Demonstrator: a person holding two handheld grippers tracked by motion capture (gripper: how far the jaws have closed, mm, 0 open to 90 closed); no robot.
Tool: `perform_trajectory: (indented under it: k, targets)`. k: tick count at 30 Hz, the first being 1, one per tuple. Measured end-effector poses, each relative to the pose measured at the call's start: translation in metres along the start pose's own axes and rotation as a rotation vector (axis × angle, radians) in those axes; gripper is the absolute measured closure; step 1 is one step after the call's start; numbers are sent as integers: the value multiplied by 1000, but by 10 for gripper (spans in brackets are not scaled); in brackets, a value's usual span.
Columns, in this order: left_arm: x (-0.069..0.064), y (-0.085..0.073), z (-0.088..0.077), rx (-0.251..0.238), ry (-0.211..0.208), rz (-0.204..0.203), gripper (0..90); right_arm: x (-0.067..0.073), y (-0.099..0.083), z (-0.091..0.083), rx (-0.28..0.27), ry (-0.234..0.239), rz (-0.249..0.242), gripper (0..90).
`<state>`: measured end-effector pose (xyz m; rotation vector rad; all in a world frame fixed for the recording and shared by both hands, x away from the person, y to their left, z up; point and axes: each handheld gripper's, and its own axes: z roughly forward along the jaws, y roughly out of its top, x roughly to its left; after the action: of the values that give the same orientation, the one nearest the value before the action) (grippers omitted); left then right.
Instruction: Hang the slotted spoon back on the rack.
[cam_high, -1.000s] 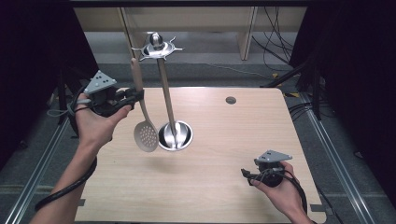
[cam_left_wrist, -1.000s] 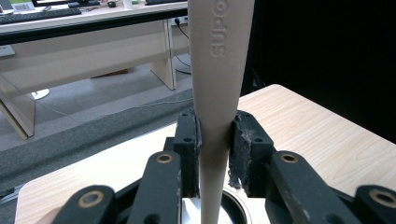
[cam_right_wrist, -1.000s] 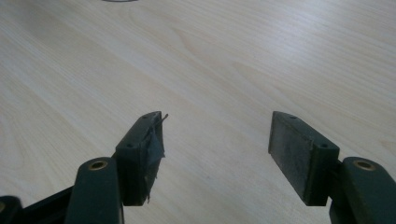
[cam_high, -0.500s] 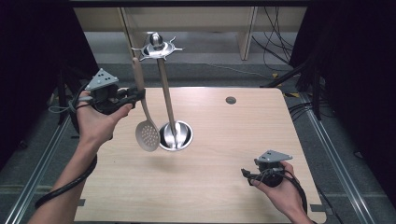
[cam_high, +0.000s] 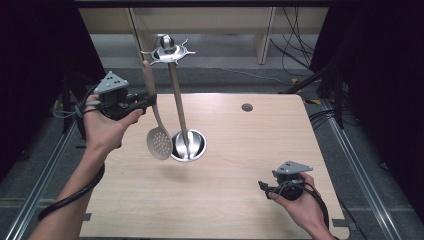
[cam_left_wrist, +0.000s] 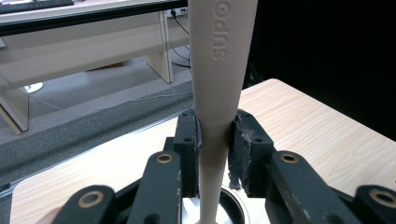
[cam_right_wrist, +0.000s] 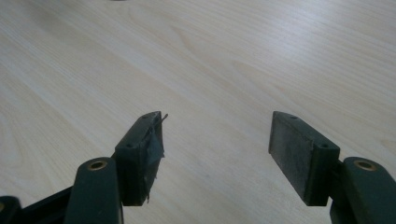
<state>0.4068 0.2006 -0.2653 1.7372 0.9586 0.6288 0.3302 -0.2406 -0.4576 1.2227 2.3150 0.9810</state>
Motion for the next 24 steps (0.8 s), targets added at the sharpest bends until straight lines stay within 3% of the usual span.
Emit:
perform_trajectory:
  k: [7, 24]
  targets:
    - [0, 2, 1, 0, 9, 13, 722, -1, 0, 0, -1, -2, -20, 359]
    - [-1, 6, 7, 9, -2, 11, 722, -1, 0, 0, 1, -1, -17, 359]
